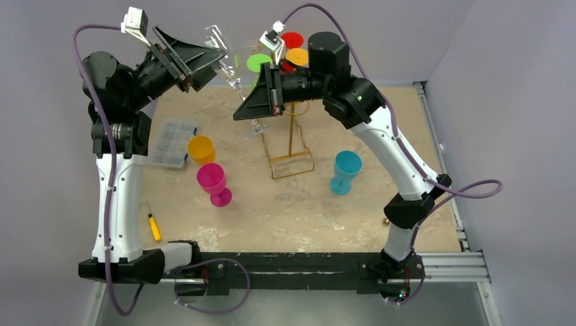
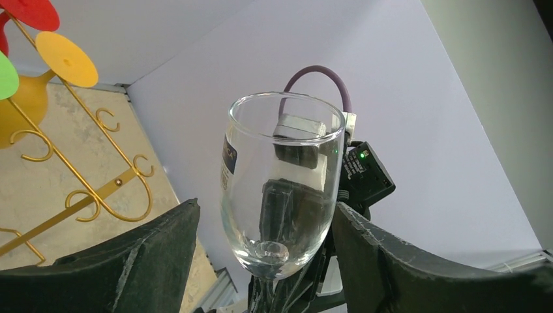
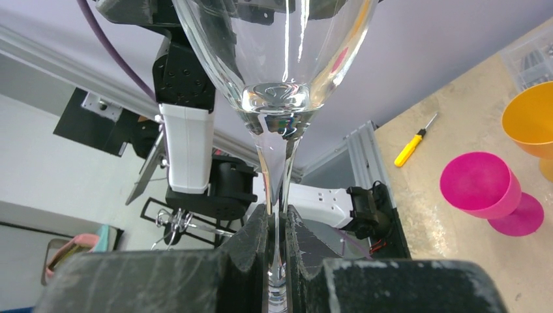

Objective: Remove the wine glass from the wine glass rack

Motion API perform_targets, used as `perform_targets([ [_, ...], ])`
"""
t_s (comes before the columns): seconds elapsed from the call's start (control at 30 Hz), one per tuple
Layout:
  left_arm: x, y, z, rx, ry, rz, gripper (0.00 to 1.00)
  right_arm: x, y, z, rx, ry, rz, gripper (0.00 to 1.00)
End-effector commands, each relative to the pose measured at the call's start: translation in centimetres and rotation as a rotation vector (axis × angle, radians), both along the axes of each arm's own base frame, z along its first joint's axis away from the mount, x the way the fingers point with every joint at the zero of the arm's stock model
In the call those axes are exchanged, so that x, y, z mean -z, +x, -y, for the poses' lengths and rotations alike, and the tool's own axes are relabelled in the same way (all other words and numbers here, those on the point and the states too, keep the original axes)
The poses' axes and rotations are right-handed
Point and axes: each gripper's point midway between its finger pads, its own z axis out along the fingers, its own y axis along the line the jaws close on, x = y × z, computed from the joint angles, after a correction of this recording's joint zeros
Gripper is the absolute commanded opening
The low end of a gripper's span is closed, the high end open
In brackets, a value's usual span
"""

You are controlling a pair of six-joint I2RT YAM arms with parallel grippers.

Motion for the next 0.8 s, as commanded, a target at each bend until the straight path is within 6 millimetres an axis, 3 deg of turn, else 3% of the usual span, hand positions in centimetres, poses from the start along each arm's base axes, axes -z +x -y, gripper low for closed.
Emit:
perform_targets([
  [0.0, -1.5, -0.8, 0.3, 0.047, -0.016, 0.06, 0.69, -2.8, -1.9, 0.0, -0.093, 0.101, 0.097, 0.0],
  [0.47, -2.0, -2.3, 1.0, 0.145, 0.029, 0.093, 0.49, -2.2, -3.4, 0.0, -0.185, 0.087, 0.091, 0.0],
  [0.77, -2.5, -2.4, 0.1, 0.157, 0.038, 0.104, 0.6, -1.3, -4.1, 0.8, -0.205, 0.064, 0.12, 0.0],
])
